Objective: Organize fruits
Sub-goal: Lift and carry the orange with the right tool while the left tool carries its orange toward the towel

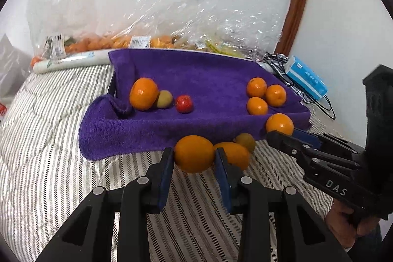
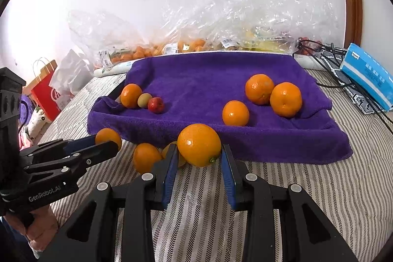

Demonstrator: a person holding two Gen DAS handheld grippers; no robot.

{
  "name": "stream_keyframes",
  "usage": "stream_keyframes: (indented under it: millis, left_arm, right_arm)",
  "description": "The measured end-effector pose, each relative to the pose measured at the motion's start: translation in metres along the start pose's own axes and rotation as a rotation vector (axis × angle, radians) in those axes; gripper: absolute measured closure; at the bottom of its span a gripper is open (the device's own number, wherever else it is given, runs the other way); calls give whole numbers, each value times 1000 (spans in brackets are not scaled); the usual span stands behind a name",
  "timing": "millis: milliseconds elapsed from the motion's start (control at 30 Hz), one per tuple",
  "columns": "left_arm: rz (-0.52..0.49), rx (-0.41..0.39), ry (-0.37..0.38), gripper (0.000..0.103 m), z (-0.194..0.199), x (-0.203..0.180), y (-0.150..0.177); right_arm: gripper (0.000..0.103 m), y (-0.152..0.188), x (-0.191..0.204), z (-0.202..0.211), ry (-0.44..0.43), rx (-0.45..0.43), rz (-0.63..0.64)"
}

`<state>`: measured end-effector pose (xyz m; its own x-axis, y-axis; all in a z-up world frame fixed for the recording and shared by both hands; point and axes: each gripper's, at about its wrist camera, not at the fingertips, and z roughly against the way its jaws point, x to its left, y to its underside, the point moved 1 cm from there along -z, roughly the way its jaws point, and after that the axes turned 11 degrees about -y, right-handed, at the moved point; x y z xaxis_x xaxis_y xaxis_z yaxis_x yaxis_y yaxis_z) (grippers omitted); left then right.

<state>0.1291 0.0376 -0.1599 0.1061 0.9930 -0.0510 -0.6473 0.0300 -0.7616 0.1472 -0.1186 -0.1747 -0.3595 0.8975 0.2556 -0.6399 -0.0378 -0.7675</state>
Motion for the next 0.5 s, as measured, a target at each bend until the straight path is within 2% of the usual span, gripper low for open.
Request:
stream_keyframes:
  millis: [500]
  left_arm:
    - [34,-37,4,71,8,8,-1]
  right_arm:
    - [69,1,-9,14,9,-58,-50]
